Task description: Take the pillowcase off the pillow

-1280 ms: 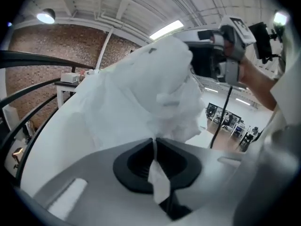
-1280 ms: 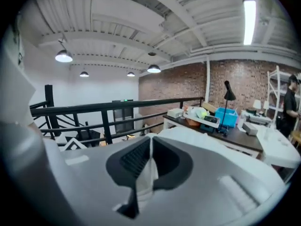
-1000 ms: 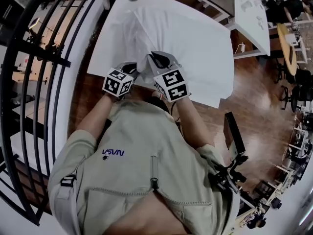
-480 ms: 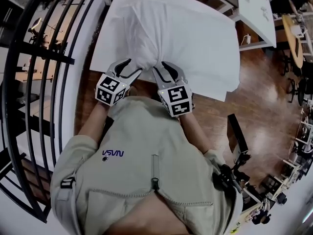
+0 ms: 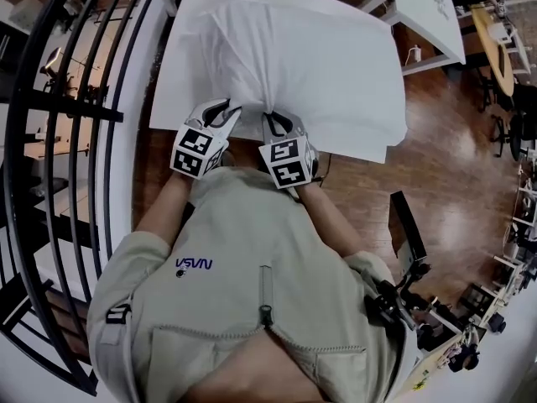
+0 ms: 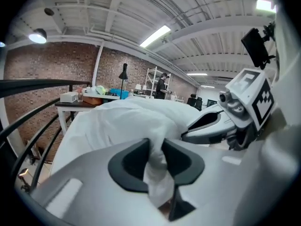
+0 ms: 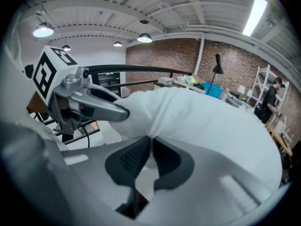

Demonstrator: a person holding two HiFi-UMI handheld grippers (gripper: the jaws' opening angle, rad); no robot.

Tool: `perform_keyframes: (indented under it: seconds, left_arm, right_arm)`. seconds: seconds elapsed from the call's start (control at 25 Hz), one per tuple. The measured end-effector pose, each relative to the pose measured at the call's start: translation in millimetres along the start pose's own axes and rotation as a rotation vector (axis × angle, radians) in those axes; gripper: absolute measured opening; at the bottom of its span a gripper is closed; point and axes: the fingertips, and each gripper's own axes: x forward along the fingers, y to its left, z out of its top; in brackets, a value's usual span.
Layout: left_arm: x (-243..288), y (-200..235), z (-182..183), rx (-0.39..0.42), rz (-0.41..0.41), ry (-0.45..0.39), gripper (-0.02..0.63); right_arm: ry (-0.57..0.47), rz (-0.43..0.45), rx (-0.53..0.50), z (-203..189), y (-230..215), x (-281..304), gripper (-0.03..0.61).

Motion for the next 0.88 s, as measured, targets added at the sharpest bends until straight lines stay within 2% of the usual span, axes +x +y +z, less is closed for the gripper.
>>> perform_keyframes:
  seconds: [0.08,0.24,0.36,0.44,0.56,0.68,0.8,0.88]
  left_arm:
    - [-6,5,11,0.028,0.011,-0.024,0.050]
    - [-22,19,32,-0.007,0.037,-0.105,0.035]
    - [-36,30,37,-0.061,0.047,-0.146,0.035]
    - [-40,29,30,-0.075,0.036,-0.134,0.035]
    - [-36,20,-1,-0.132,0.021,-0.075,0.035]
    - [-28,13,-26,-0.179,0.014,-0.030,0.037]
    - [-25,4,-25,-0.133,-0.017,-0.003,0.063]
    - [-34,-1,-5,-0.118,-0.044,-0.029,0.117]
  right_arm:
    - [-0.028,-0.037,0.000,6,-7,-10,0.014]
    - [-0.055,-0.184,-0.016,14,-46,-38,0.011]
    - [-0.020,-0.285,0.003,-3,-85,-54,0.011]
    - [0.035,-0.312,0.010,-24,-99,-53,0.011]
    - [0.125,-0.286,0.031,-56,-95,-37,0.011]
    - [0.184,-0.239,0.048,-70,-87,-23,0.012]
    - [0.206,-0.171,0.081,-73,-83,-22,0.024]
    - [0.201,-0.107,0.110,-67,-80,-31,0.082]
